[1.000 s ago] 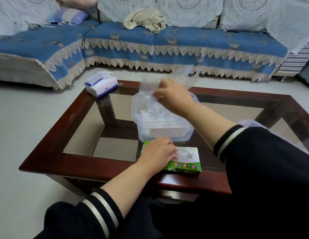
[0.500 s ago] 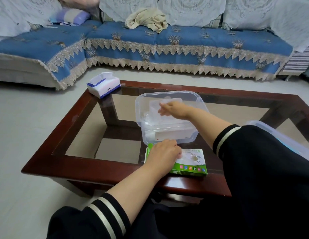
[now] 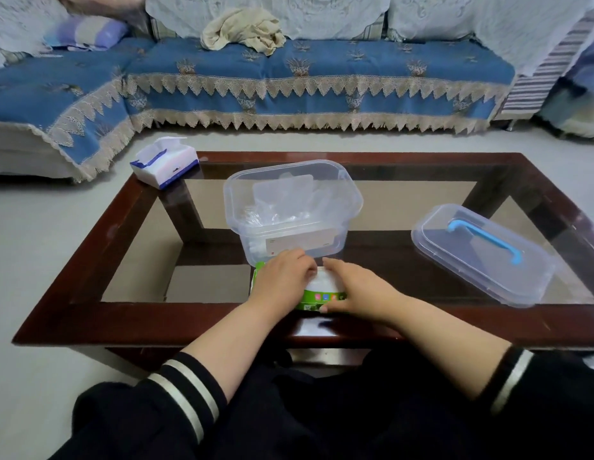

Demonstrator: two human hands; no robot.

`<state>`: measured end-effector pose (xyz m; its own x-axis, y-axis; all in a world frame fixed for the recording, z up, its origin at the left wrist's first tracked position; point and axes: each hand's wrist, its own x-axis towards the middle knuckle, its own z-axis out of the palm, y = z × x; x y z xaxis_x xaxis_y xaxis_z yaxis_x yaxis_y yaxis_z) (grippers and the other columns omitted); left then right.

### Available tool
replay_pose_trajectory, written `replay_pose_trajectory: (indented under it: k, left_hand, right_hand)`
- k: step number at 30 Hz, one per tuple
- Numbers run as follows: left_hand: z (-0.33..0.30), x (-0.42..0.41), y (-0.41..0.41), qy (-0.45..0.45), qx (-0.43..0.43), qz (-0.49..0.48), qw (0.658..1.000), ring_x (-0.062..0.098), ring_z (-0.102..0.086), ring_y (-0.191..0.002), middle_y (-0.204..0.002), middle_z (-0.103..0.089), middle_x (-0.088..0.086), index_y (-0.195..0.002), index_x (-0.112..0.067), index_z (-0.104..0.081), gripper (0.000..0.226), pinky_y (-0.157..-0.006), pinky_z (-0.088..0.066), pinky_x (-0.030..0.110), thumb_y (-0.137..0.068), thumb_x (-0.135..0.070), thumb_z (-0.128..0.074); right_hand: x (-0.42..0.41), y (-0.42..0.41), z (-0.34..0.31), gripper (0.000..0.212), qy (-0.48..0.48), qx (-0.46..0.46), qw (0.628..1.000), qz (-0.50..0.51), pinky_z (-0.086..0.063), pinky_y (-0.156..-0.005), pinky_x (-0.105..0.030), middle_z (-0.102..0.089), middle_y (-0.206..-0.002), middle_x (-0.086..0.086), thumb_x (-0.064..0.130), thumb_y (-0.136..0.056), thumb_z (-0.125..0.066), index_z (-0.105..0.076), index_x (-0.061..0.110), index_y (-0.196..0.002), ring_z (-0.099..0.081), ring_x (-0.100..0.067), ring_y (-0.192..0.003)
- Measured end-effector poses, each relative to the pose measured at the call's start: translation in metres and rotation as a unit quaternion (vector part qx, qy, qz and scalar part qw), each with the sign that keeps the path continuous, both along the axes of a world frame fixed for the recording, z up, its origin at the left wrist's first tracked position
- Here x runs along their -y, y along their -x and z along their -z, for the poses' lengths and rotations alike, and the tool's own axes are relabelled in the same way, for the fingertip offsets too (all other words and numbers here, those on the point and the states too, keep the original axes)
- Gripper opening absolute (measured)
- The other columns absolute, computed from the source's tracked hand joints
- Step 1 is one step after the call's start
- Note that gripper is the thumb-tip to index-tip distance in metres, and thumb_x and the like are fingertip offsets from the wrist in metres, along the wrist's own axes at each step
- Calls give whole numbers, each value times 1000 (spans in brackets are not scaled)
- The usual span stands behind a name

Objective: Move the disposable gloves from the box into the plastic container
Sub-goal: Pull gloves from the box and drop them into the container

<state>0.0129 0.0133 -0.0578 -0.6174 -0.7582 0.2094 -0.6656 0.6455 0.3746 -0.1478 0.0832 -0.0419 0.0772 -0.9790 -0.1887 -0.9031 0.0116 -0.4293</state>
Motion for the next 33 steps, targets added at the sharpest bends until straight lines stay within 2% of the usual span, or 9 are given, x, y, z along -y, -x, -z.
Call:
replay_pose_trajectory:
  k: [6,10,13,17,24,27,29,31,33]
  left_hand:
    - [-1,1,5,-35,-23,-5,999,18,-55,-95,-91,-64,-2,-89,-17,-73,17,-75,-34,25,-83,-33,-71]
    - [-1,-1,6,36,-31,35,998,23,-59,-84,-82,-66,-2,-78,-15,-72,20,-70,-50,38,-85,-29,-60]
    - [1,-2,4,112,-64,64,990,22,-60,-74,-77,-65,-4,-74,-16,-69,27,-54,-52,36,-85,-29,-50]
    - [2,-1,1,144,-93,73,982,20,-61,-71,-81,-65,-3,-79,-14,-68,22,-52,-51,35,-89,-25,-52]
    - [-11,-7,-1,142,-227,14,963,10,-55,-74,-82,-62,0,-81,-5,-66,19,-62,-47,21,-89,-16,-54]
    - [-19,-10,-2,84,-306,-36,948,7,-53,-74,-82,-56,-7,-81,-5,-62,15,-64,-52,30,-90,-12,-53]
    - [-36,-17,0,39,-361,-89,928,1,-53,-74,-79,-55,-10,-83,-12,-60,12,-64,-51,30,-92,-6,-54]
    - [-65,-17,3,19,-419,-134,898,-1,-52,-70,-77,-55,-10,-86,-14,-58,10,-65,-44,19,-95,-11,-56]
    - [-104,-4,1,67,-452,-134,879,1,-51,-69,-77,-57,-4,-90,-13,-59,11,-65,-42,14,-96,-22,-57]
  right_hand:
    - [2,6,10,85,-3,44,998,40,-36,-103,-34,-50,-138,0,43,-70,-80,-37,23,-141,-47,-22,-125]
    - [3,8,12,83,-9,57,997,55,-39,-102,-37,-52,-134,4,44,-67,-81,-41,26,-138,-49,-21,-121]
    - [4,6,6,72,3,26,999,44,-40,-97,-38,-55,-128,5,44,-68,-80,-46,28,-130,-52,-21,-116]
    - [6,4,2,71,-1,0,999,42,-36,-99,-39,-52,-130,3,45,-71,-79,-46,28,-131,-48,-21,-120]
    - [5,7,1,75,-4,-38,999,29,-34,-94,-42,-46,-131,0,52,-72,-75,-41,25,-132,-41,-23,-122]
    - [6,9,2,72,-1,-46,999,22,-34,-93,-41,-47,-129,-1,54,-72,-73,-44,21,-129,-43,-25,-120]
    - [7,6,5,73,-2,-61,998,5,-36,-94,-40,-46,-128,-2,54,-72,-73,-44,19,-129,-45,-25,-120]
    - [8,5,6,76,3,-69,998,-9,-35,-97,-39,-44,-132,0,53,-72,-74,-43,23,-134,-43,-23,-123]
    - [9,6,8,78,3,-57,998,-10,-33,-100,-38,-42,-136,2,51,-72,-75,-41,26,-137,-40,-21,-126]
